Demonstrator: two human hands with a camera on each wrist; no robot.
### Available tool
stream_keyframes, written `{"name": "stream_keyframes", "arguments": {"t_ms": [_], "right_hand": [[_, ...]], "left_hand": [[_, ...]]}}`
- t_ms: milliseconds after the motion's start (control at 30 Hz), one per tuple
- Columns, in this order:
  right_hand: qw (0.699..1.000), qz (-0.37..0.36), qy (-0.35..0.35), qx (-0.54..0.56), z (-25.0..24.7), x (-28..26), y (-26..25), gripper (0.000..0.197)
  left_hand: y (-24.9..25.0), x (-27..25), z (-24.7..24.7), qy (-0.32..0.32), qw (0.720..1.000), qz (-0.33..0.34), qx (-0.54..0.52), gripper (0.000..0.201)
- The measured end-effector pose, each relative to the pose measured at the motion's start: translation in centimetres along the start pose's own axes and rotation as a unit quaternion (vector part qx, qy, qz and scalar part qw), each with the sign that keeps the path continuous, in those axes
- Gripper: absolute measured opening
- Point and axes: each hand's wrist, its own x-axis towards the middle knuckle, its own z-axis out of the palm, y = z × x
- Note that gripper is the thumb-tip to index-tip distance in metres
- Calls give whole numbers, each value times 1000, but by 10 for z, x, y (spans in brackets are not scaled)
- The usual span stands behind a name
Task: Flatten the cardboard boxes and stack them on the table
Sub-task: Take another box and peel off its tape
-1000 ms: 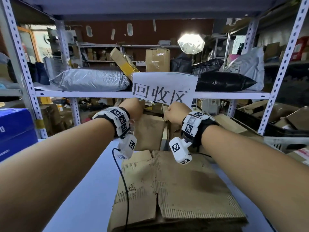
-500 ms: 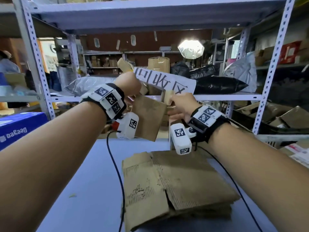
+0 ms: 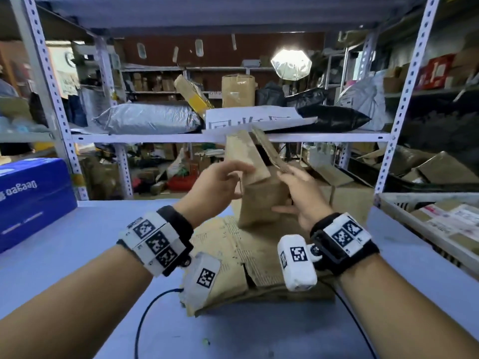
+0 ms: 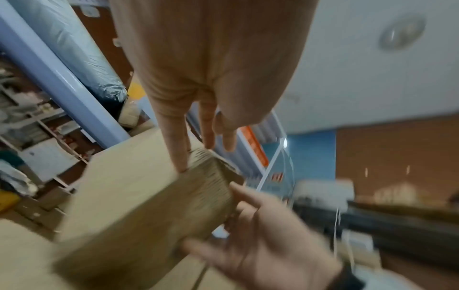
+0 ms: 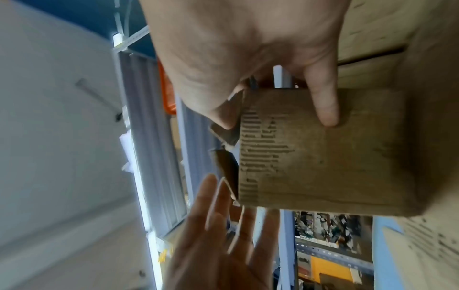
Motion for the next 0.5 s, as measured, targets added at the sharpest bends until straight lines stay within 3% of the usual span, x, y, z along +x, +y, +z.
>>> {"name": "stream_keyframes", "arguments": {"t_ms": [100, 167, 233, 300, 367, 433, 467, 500], "right_hand": [[998, 38, 44, -9, -3, 4, 7, 34], [995, 68, 74, 15, -7, 6, 8, 34], [991, 87, 90, 56, -15, 5, 7, 30], [987, 86, 98, 92, -27, 3, 4, 30], [987, 75, 95, 110, -39, 0, 1, 34], [988, 55, 91, 112, -48, -2, -5, 38], [989, 45, 86, 113, -51, -2, -9, 41], [989, 35, 81, 115, -54, -3, -12, 42]], "left_hand": [[-5, -2, 8, -9, 997, 5, 73, 29], [-5, -3, 12, -19, 992, 54, 116, 26], [-5, -10, 13, -41, 975, 121, 183, 26], [-6, -21, 14, -100, 949, 129, 271, 28], [-10, -32, 18, -226, 886, 63, 399, 46], [-17, -40, 24, -362, 783, -28, 505, 82], [-20, -43, 27, -404, 744, -50, 530, 94], [-22, -44, 29, -424, 723, -54, 542, 100]]}}
